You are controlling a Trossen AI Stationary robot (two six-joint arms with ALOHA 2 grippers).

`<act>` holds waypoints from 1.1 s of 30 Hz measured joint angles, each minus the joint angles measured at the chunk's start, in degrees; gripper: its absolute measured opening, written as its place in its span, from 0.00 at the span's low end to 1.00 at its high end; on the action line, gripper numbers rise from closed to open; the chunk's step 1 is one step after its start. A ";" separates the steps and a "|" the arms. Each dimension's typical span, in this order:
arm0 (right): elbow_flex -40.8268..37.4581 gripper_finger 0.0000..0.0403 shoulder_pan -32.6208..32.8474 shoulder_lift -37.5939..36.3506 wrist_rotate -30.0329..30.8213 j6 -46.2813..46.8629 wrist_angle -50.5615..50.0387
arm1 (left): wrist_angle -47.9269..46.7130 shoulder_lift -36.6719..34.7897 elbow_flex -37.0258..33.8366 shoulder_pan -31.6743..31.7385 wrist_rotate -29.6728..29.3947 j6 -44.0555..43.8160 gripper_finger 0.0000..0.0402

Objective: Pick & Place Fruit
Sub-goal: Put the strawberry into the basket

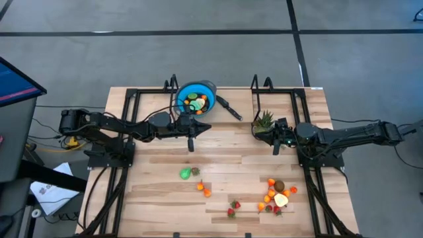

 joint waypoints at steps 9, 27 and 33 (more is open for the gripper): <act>0.00 0.00 -0.44 0.00 0.11 -0.05 0.00 | 0.02 0.00 0.00 -1.74 -2.00 1.65 0.00; 0.00 0.00 -0.26 0.07 0.24 -11.15 0.05 | -13.73 0.04 0.04 -15.01 -15.53 3.04 0.00; 0.00 0.00 -0.20 0.07 0.24 -11.15 0.05 | -23.42 -0.88 5.02 -18.20 -18.56 3.03 0.00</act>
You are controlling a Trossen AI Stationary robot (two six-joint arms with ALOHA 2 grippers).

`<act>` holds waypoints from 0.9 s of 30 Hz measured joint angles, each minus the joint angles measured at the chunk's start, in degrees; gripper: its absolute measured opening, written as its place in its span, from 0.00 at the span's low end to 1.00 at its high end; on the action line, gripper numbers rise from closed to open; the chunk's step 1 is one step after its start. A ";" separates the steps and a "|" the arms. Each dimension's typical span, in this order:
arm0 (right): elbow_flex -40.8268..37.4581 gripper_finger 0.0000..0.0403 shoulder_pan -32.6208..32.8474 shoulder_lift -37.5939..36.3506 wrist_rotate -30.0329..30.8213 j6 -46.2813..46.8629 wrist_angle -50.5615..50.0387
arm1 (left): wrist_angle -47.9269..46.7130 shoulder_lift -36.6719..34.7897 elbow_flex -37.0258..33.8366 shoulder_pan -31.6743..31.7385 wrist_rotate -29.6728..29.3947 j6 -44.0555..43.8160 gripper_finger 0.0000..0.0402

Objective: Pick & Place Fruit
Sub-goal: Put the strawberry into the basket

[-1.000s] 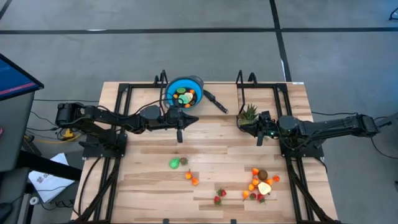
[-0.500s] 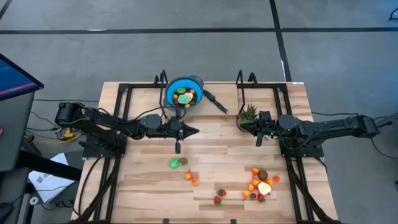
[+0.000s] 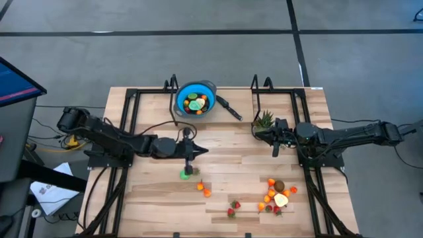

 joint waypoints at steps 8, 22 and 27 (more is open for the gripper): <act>0.00 0.00 0.00 0.00 0.00 0.02 -0.33 | -17.10 -1.69 4.73 -0.45 0.97 0.00 0.00; 0.00 0.00 0.00 0.00 -0.02 0.17 -3.15 | -20.67 -2.31 3.27 -0.07 1.34 0.03 0.24; 0.00 0.00 0.00 0.00 -0.02 0.17 -3.15 | -20.68 -2.31 3.27 0.29 2.80 -1.56 0.43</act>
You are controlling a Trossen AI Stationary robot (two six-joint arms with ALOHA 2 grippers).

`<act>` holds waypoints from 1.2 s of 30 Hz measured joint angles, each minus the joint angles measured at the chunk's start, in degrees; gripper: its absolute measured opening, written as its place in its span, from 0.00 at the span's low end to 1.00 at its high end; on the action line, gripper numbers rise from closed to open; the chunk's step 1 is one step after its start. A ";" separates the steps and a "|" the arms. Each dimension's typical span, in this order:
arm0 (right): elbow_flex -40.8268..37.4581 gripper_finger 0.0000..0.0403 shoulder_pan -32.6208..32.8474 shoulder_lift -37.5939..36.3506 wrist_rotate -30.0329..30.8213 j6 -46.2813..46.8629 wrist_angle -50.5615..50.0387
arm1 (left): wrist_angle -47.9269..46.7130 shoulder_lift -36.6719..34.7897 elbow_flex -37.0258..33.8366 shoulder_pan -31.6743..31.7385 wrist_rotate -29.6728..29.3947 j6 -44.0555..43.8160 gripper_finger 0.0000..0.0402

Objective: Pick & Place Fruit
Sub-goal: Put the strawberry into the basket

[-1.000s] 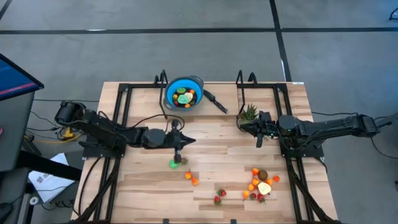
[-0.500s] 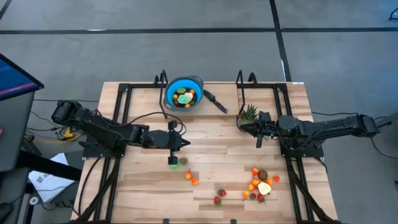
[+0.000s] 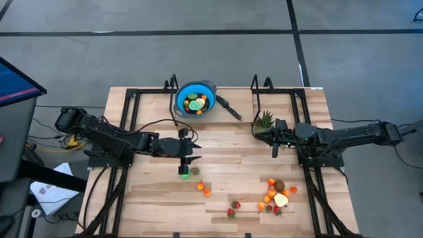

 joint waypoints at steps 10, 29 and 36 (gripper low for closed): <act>0.00 0.00 0.00 0.00 0.00 -0.02 0.02 | -0.15 -0.02 0.00 -0.11 10.82 3.70 0.70; 0.00 0.00 -0.07 -0.01 -0.01 -0.15 -0.39 | -0.04 5.21 -4.29 -0.41 11.32 4.55 0.71; 0.00 0.00 -0.07 0.00 -0.02 -0.14 -0.46 | 0.22 9.92 -5.07 -0.49 11.66 4.55 0.71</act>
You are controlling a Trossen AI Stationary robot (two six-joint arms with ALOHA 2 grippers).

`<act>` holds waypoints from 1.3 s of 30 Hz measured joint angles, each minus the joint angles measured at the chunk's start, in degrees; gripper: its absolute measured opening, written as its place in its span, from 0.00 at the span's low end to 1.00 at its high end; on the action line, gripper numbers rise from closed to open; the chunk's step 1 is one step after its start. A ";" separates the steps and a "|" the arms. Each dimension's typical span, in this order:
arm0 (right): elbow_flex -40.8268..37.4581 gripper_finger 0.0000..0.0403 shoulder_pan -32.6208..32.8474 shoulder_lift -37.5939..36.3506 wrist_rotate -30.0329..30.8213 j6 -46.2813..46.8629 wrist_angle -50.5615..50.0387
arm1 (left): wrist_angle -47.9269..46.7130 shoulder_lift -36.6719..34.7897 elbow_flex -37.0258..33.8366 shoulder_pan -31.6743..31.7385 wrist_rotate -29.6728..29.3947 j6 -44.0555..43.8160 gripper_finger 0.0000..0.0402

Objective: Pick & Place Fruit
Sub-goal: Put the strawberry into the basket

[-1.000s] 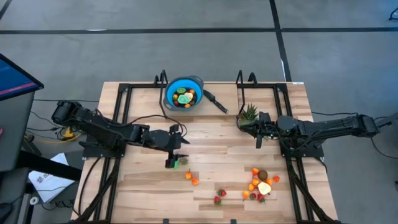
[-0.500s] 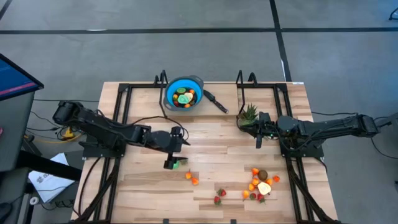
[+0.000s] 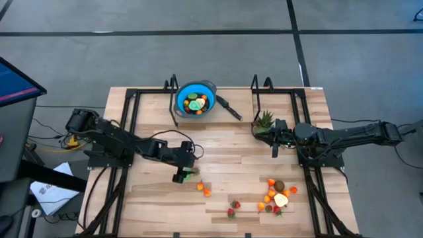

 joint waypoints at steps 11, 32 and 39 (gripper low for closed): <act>0.00 0.00 0.00 0.00 0.00 0.01 0.02 | 2.79 7.05 0.00 -1.89 0.22 0.00 0.67; 0.00 0.00 0.00 0.00 0.00 0.05 -0.18 | 5.46 10.65 0.00 -1.74 0.19 -0.01 0.49; 0.00 0.00 0.00 -0.01 0.00 0.04 -0.18 | 5.48 10.65 0.00 -1.74 0.19 -0.02 0.38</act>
